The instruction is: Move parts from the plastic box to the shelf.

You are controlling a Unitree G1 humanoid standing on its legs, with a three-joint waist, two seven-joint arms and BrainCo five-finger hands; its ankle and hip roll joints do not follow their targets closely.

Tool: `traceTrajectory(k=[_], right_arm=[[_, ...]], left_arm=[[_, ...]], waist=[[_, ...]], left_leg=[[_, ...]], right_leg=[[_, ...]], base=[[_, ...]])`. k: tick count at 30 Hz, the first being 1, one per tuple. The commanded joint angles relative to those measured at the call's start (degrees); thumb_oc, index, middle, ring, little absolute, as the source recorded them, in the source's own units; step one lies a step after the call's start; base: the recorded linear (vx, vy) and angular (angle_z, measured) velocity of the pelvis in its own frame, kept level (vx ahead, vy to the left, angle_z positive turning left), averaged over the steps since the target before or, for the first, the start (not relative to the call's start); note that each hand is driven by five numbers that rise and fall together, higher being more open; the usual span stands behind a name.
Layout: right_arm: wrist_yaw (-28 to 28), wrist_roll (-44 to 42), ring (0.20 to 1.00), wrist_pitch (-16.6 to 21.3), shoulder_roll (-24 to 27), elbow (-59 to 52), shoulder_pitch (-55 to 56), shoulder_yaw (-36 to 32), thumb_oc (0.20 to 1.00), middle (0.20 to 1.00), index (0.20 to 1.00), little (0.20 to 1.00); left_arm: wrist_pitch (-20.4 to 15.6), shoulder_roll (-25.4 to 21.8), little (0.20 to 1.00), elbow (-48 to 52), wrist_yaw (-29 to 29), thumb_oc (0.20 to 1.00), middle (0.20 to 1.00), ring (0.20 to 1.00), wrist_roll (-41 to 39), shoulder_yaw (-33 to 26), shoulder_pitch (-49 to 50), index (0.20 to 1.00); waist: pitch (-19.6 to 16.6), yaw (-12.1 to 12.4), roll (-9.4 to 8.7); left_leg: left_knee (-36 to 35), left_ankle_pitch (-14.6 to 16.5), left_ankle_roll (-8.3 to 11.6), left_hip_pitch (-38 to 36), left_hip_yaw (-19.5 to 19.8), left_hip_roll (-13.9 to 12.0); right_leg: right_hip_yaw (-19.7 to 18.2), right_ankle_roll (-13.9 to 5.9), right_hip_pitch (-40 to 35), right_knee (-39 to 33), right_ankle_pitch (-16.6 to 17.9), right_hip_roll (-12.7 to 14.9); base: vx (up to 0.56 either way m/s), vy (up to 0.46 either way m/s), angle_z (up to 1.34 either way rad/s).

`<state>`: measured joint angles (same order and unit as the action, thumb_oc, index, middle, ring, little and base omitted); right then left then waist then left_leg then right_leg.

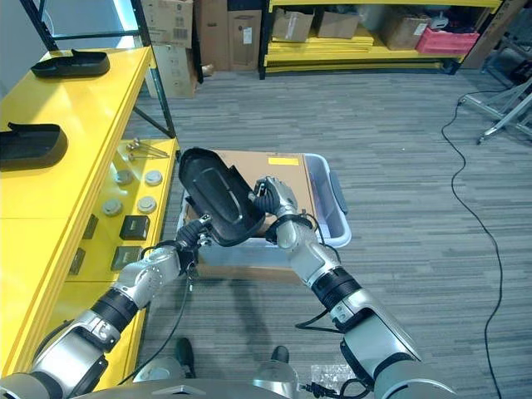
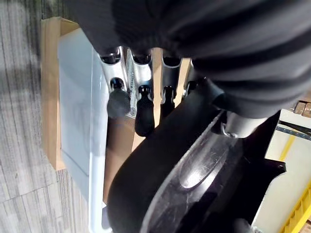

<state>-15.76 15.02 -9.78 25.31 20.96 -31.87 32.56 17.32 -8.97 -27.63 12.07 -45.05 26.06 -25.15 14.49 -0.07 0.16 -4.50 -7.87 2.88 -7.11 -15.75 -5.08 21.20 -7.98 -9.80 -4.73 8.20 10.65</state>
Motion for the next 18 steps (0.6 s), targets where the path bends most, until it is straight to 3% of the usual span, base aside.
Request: traceTrajectory(k=[1,8,11,18], right_arm=[[-1.4,-3.0,0.2,4.3,-3.5,-3.2,-8.5,1.6,0.2,0.2,0.2,0.2],[-2.4,-3.5,0.2,5.0,-4.3,-2.1,-7.8,1.9,0.2,0.2,0.2,0.2],[-3.7,-7.1,0.2,4.4,-4.5,-2.6,-8.0,1.7,0.2,0.2,0.2,0.2],[-8.6,-20.9,0.2,0.7,-7.4,-5.8,-10.9,-0.5,0.2,0.2,0.2,0.2]], left_arm=[[-5.9,8.5,0.2,1.3,-2.7,0.2,0.2,0.2,-3.4,5.4,-7.6,0.2],[-9.0,9.4,0.2,2.2,-2.6,0.2,0.2,0.2,-3.5,5.5,-7.6,0.2],[-13.4,9.1,0.2,3.0,-3.9,0.2,0.2,0.2,-1.5,5.0,-8.0,0.2],[-15.0,5.4,0.2,13.6,-1.6,0.2,0.2,0.2,-1.3,4.0,-10.4,0.2]], waist=[[-1.2,1.7,0.78],[-1.5,1.7,0.87],[-1.7,1.7,0.9],[-1.8,2.8,1.59]], left_leg=[[1.5,8.0,-0.67,-3.3,1.3,1.9],[1.2,8.1,-0.63,-3.8,1.3,1.9],[0.9,8.1,-0.45,-4.2,1.3,1.9],[0.3,8.0,-0.4,-4.6,2.0,1.9]], right_leg=[[0.3,-1.22,-1.2,0.1,-5.3,-1.9],[0.5,-1.22,-1.7,0.0,-5.4,-2.0],[0.6,-1.26,-1.9,-0.2,-5.4,-2.0],[1.5,-0.95,-2.5,-0.3,-5.7,-1.9]], base=[[0.0,0.0,0.0],[0.0,0.0,0.0],[0.0,0.0,0.0],[0.0,0.0,0.0]])
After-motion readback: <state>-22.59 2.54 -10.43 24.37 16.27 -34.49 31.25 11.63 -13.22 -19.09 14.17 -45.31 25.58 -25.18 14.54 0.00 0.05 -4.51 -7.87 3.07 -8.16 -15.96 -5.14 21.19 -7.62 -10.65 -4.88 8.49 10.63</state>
